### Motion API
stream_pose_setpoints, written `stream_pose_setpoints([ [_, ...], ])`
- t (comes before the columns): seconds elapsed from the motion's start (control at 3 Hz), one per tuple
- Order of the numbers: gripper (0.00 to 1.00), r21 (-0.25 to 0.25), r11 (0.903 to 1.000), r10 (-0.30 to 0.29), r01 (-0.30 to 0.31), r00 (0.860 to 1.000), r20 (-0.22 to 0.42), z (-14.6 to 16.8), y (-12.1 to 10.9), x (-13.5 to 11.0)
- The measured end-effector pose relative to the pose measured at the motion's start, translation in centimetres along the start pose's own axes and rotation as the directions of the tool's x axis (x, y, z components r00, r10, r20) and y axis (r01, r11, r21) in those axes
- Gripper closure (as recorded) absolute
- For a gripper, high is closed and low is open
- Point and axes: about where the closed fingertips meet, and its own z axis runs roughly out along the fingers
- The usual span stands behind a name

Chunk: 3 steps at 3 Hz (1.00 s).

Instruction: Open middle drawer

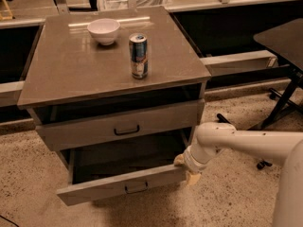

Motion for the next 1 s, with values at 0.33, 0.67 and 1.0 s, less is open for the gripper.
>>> stream_pose_setpoints([
  [0.33,0.41,-0.039,0.9987,0.033,-0.032,0.999,0.027,-0.6,2.1,-0.6],
  [0.67,0.42,-0.039,0.9981,0.051,-0.048,0.995,0.084,-1.3,3.1,-1.9],
  [1.0,0.41,0.022,0.9991,0.032,-0.036,0.987,0.157,-2.1,2.2,-3.6],
])
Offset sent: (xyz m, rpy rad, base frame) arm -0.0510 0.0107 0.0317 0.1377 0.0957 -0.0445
